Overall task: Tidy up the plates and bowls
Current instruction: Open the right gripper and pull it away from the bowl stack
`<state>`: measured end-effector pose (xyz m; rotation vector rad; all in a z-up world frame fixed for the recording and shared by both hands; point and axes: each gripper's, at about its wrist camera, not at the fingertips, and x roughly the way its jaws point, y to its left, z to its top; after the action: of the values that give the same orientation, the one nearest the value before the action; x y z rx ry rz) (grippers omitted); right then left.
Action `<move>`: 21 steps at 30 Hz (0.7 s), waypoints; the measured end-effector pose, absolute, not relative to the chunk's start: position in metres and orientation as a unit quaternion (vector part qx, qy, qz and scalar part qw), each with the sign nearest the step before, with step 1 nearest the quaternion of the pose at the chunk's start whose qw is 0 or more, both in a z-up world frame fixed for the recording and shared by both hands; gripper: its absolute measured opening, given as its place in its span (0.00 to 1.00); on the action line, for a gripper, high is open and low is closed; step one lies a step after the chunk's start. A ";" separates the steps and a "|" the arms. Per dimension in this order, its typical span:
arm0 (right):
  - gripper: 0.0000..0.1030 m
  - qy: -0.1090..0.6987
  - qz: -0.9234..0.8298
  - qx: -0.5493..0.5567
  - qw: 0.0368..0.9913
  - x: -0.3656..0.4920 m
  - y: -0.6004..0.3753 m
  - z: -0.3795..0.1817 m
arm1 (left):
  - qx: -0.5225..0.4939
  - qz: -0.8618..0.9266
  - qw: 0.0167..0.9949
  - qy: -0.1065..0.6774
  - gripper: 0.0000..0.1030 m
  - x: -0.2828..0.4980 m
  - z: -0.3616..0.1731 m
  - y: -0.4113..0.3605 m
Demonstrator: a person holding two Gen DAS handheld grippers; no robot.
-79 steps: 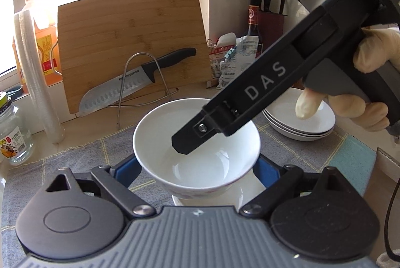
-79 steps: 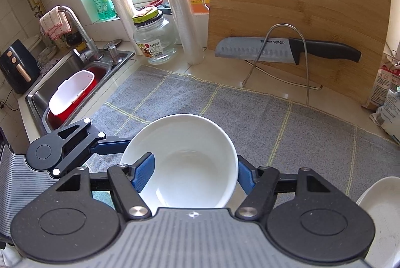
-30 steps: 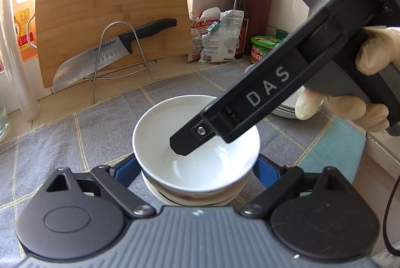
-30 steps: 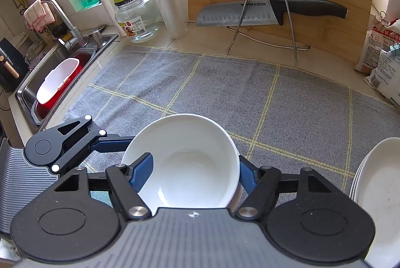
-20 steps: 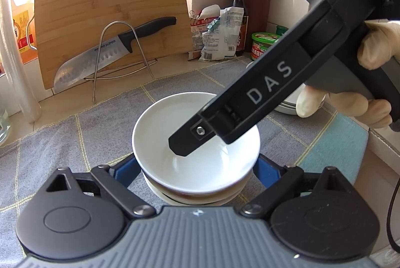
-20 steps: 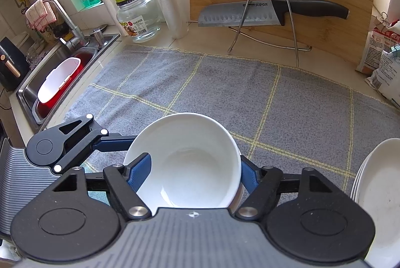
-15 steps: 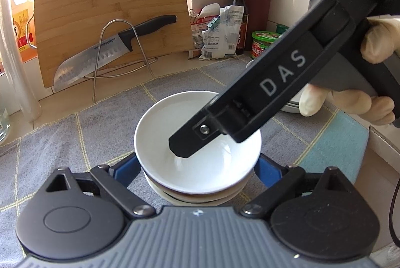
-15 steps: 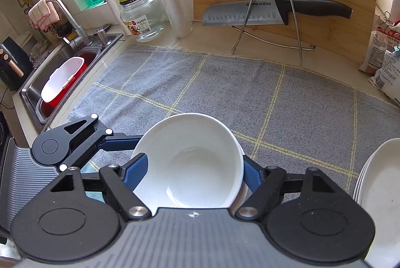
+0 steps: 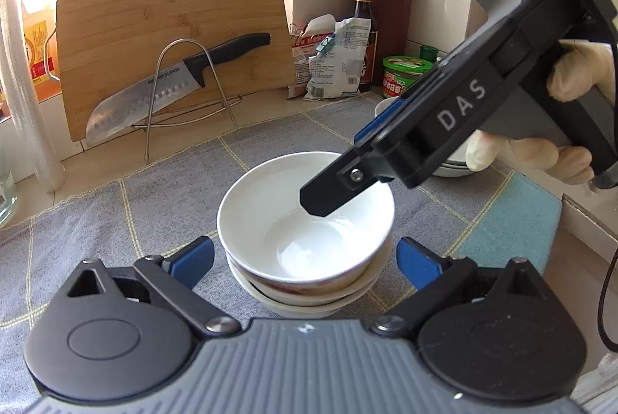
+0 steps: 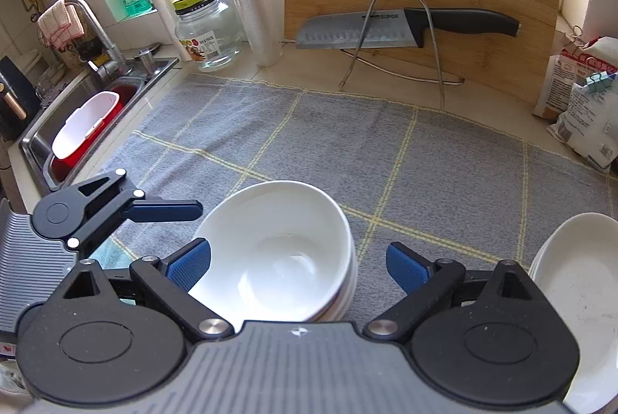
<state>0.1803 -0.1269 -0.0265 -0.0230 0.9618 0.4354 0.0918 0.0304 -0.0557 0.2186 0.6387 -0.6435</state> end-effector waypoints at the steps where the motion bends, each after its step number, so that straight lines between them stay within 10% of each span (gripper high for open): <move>1: 0.96 0.459 0.198 -0.006 0.866 0.180 -0.133 -0.027 | 0.106 -0.314 0.892 0.307 0.97 0.091 -0.055 0.030; 21: 0.97 0.431 0.192 0.040 0.881 0.162 -0.181 -0.038 | 0.130 -0.290 0.894 0.316 0.97 0.083 -0.056 0.020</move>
<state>0.1617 -0.1810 -0.0377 0.0827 0.8991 0.3997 0.0834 0.0197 -0.0557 0.2693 0.6553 -0.6009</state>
